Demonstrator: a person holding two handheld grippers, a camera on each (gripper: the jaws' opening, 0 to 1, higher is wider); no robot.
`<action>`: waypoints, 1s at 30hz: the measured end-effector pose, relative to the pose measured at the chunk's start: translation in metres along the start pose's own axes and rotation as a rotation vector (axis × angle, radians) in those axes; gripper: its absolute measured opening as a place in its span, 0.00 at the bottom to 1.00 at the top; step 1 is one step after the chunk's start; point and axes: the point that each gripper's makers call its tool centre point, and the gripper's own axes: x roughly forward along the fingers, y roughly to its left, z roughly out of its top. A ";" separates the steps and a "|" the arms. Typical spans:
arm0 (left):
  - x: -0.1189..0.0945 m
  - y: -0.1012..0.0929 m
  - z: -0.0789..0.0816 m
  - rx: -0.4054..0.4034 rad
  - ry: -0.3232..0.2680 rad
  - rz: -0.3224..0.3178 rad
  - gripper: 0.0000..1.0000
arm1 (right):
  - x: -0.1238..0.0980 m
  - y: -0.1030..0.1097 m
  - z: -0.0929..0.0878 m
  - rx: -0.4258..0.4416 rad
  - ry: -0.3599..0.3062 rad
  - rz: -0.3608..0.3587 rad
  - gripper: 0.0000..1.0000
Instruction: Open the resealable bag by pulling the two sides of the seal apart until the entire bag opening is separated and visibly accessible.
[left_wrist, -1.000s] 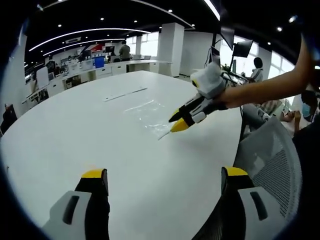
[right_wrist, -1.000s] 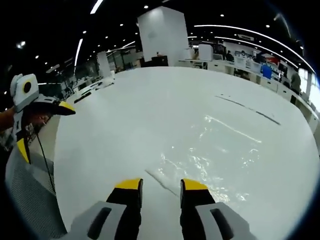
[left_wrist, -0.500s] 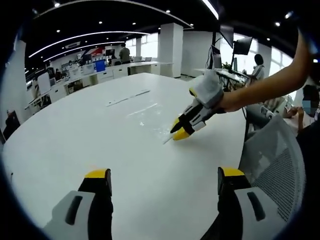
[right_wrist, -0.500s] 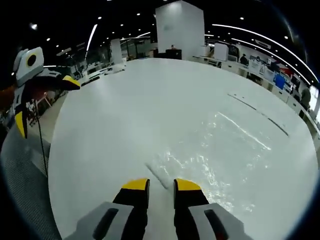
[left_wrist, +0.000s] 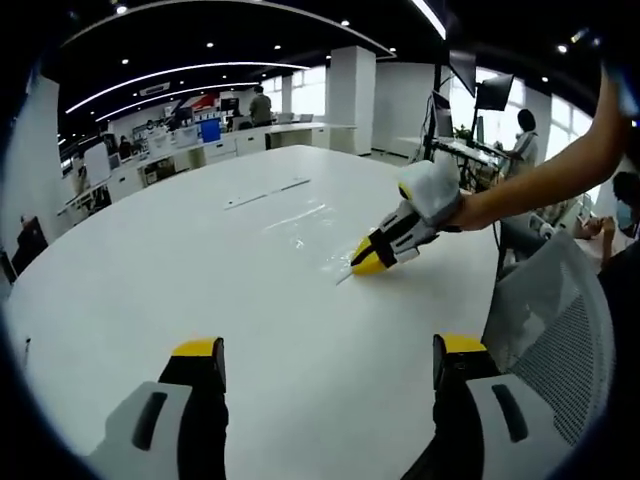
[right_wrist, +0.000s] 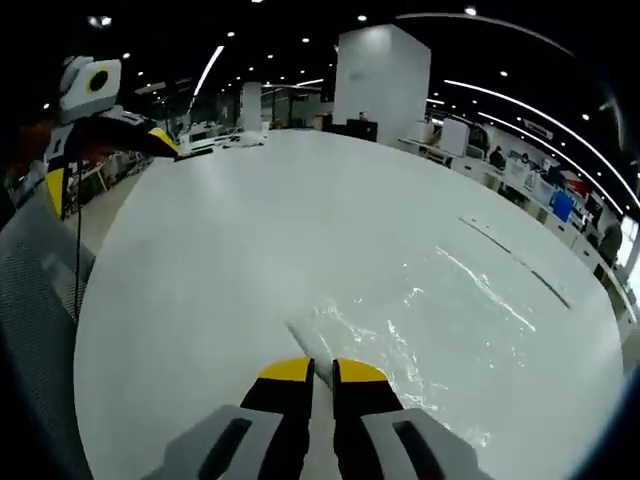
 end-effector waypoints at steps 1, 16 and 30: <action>0.000 -0.001 0.000 -0.001 0.000 -0.001 0.84 | 0.000 0.001 0.000 -0.027 0.005 0.004 0.03; 0.004 -0.005 -0.002 0.020 0.014 -0.018 0.81 | -0.013 0.012 -0.002 -0.042 0.041 0.049 0.00; 0.002 -0.013 0.003 0.077 0.010 -0.038 0.73 | -0.034 0.027 0.010 0.034 0.002 0.056 0.00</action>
